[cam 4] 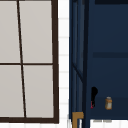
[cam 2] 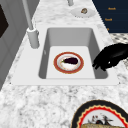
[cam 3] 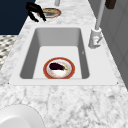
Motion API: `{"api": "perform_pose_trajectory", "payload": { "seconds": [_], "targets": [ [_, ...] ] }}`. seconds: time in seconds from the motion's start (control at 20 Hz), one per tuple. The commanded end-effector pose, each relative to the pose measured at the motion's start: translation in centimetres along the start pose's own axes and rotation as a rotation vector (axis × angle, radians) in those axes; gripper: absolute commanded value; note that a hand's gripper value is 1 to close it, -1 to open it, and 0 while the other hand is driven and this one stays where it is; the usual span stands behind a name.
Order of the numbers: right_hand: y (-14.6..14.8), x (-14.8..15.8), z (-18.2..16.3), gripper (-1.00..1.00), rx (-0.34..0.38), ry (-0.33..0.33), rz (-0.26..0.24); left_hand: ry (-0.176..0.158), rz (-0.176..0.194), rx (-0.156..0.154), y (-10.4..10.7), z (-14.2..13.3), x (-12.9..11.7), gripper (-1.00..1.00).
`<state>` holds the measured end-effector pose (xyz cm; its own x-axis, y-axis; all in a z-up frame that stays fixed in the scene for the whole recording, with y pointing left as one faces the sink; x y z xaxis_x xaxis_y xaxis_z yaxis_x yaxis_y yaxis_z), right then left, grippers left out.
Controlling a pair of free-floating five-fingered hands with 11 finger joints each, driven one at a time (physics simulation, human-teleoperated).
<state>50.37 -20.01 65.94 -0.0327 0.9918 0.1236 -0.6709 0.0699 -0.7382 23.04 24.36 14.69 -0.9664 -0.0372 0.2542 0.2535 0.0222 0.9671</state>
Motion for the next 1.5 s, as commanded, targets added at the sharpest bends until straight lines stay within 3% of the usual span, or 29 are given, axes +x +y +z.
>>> {"api": "perform_pose_trajectory", "payload": {
  "seconds": [0.0,0.3,0.4,0.5,0.75,0.85,0.95,1.05,1.15,1.45],
  "targets": [
    [-0.2,-0.7,-3.5,-1.0,0.022,-0.018,0.058,0.0,0.0,0.0,0.0,0.0,0.0,0.0],
    [-1.7,-1.7,-5.4,-1.0,0.009,-0.053,0.047,0.0,0.0,0.0,0.0,0.0,0.0,0.0],
    [-2.8,-2.0,-6.7,-1.0,0.036,-0.051,0.029,0.0,0.0,0.0,0.0,0.0,0.0,0.0],
    [-3.6,-2.2,-8.1,-1.0,0.079,-0.054,0.026,0.0,0.0,0.0,0.0,0.0,0.0,0.0],
    [-3.9,-2.9,-11.9,-1.0,0.273,-0.027,0.042,0.0,0.0,0.0,0.0,0.0,0.0,0.0],
    [-4.1,-3.2,-11.9,-1.0,0.285,-0.047,0.039,0.0,0.0,0.0,0.0,0.0,0.0,0.0],
    [-3.7,-3.1,-10.7,-1.0,0.286,-0.05,0.041,0.0,0.0,0.0,0.0,0.0,0.0,0.0],
    [-1.5,-1.8,-7.9,-1.0,0.224,-0.032,0.013,0.0,0.0,0.0,0.0,0.0,0.0,0.0],
    [-0.9,-1.1,-6.8,-1.0,0.186,-0.034,0.015,0.0,0.0,0.0,0.0,0.0,0.0,0.0],
    [-1.5,-0.1,-2.5,-1.0,0.206,-0.041,0.001,0.0,0.0,0.0,0.0,0.0,0.0,0.0]
  ]
}}
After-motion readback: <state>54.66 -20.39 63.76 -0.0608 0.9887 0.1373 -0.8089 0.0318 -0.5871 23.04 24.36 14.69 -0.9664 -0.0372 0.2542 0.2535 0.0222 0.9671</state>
